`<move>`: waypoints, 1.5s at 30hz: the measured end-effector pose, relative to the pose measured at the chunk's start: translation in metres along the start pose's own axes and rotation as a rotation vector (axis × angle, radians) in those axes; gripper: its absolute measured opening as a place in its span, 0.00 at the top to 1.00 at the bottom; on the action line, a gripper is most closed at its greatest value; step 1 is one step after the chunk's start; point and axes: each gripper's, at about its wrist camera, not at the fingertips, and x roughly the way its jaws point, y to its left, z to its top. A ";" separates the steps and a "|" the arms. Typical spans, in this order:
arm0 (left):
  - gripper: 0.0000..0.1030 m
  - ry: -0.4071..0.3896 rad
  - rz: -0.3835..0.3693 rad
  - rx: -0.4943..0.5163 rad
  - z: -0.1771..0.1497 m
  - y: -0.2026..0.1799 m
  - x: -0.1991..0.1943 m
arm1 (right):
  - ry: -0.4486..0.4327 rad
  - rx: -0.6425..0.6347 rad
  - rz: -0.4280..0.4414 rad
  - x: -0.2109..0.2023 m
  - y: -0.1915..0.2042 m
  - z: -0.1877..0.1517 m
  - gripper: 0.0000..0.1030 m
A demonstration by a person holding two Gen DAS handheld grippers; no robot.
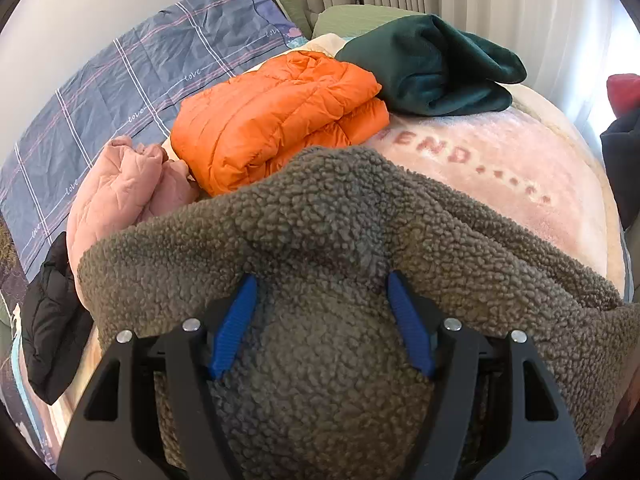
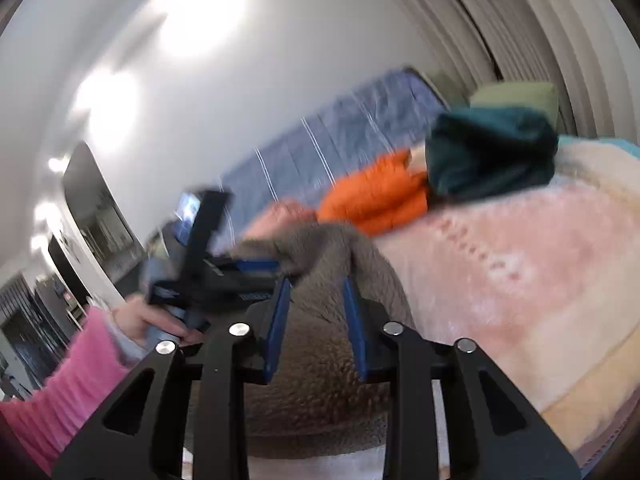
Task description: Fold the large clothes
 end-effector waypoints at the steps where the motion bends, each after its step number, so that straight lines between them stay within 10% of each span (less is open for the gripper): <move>1: 0.33 -0.004 -0.002 -0.004 0.000 0.001 0.000 | 0.089 0.009 -0.064 0.022 -0.006 -0.008 0.72; 6: 0.32 0.002 -0.026 0.001 0.000 0.002 0.007 | 0.174 0.180 -0.016 0.052 -0.041 -0.037 0.59; 20: 0.31 -0.014 -0.056 -0.014 0.006 0.011 -0.006 | 0.101 0.075 -0.111 0.037 -0.015 -0.038 0.59; 26: 0.47 -0.071 0.015 0.139 0.042 -0.014 -0.020 | 0.128 0.045 -0.131 0.036 -0.008 -0.036 0.59; 30: 0.36 0.063 0.202 0.270 0.054 -0.027 0.037 | 0.148 0.009 -0.169 0.039 -0.005 -0.035 0.58; 39: 0.32 0.106 0.057 0.082 0.044 0.009 0.061 | 0.167 -0.023 -0.190 0.050 -0.006 -0.036 0.56; 45: 0.27 0.050 0.109 0.071 0.039 0.010 0.050 | 0.167 -0.040 -0.199 0.050 -0.005 -0.036 0.55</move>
